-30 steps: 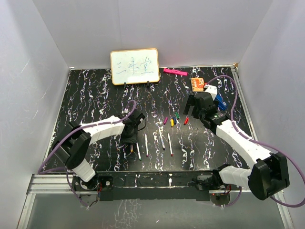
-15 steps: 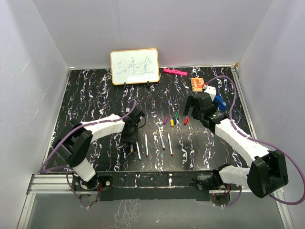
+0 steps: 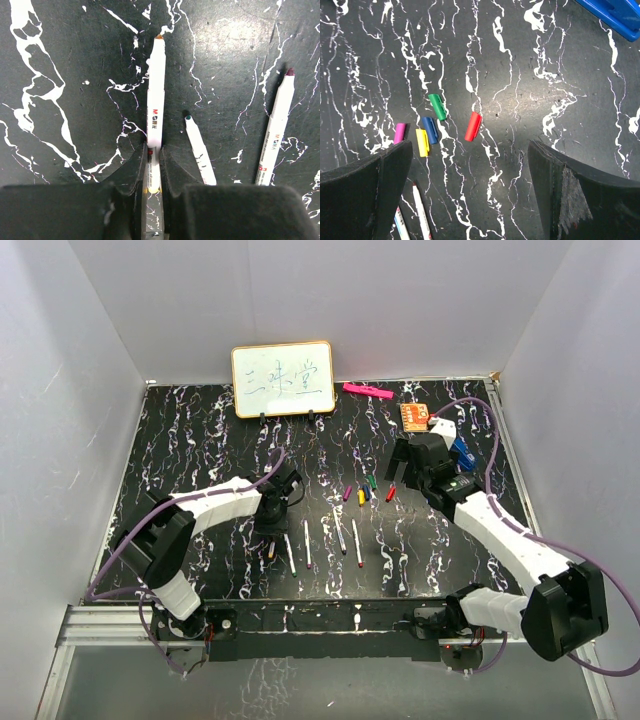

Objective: Insert the pens into the pen caps

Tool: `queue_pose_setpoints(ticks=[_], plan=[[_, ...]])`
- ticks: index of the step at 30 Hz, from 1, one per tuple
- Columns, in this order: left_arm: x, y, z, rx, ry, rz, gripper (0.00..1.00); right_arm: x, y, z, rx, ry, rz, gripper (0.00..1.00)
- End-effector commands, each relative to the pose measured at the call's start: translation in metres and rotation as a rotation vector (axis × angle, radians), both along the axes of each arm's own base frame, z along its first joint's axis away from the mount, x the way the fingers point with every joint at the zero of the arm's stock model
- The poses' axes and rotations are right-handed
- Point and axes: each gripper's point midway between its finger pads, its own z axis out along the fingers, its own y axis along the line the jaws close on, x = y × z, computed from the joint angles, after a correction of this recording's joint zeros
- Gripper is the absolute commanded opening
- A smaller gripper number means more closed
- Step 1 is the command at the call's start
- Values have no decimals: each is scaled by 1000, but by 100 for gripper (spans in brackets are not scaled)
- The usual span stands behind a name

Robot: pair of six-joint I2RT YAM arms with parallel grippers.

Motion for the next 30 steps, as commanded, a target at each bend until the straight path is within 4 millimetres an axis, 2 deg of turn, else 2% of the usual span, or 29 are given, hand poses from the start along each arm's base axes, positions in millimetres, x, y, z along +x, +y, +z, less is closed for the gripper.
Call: queue_pose_setpoints(ticks=[1, 5, 10, 15, 20, 23, 26, 28, 30], plan=[[-28, 27, -50, 111, 120, 5, 0, 8, 11, 30, 65, -109, 33, 98], [-31, 34, -54, 144, 134, -1, 0, 6, 21, 22, 78, -92, 97, 96], [-34, 37, -57, 159, 148, -7, 0, 2, 19, -9, 25, 27, 91, 83], [-37, 37, -59, 153, 156, -13, 0, -7, 33, -29, -5, 86, 137, 68], [-43, 38, -65, 150, 185, -13, 0, -13, 50, -37, -19, 92, 182, 67], [-46, 40, -67, 160, 198, -10, 13, -15, 62, -38, -19, 91, 219, 67], [-47, 41, -67, 160, 195, -6, 15, -16, 74, -41, -20, 95, 251, 66], [-47, 41, -66, 160, 193, -4, 13, -17, 81, -46, -28, 106, 269, 63], [-48, 41, -66, 155, 194, -3, 0, -17, 88, -52, -35, 116, 285, 60]])
